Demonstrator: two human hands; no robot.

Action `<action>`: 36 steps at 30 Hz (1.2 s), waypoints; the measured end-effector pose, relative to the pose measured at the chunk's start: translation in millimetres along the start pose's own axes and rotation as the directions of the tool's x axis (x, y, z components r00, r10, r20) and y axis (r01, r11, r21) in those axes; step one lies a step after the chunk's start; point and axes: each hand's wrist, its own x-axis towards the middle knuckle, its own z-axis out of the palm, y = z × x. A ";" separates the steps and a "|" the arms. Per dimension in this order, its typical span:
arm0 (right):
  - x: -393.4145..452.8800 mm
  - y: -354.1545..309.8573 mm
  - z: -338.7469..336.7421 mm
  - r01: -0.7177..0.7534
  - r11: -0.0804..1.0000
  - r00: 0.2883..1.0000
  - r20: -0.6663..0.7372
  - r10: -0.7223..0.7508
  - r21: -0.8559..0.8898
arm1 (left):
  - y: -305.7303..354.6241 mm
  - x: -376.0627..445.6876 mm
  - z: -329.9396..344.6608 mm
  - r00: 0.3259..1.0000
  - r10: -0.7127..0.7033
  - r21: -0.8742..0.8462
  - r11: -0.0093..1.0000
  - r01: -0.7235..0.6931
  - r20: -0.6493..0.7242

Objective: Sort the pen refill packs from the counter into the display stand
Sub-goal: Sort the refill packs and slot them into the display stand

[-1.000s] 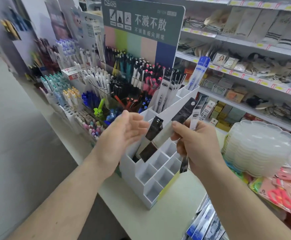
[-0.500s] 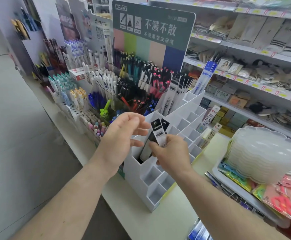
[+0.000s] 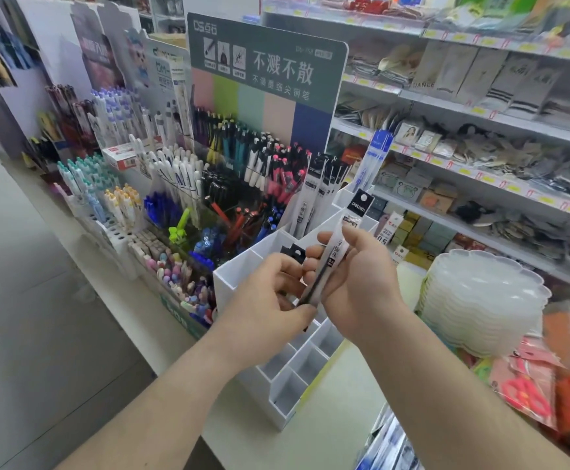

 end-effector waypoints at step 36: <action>91.9 -22.2 2.0 0.399 -0.005 0.754 0.331 -0.568 -0.917 | 14.7 18.1 -11.3 0.982 0.160 0.156 0.977 -0.144 -0.100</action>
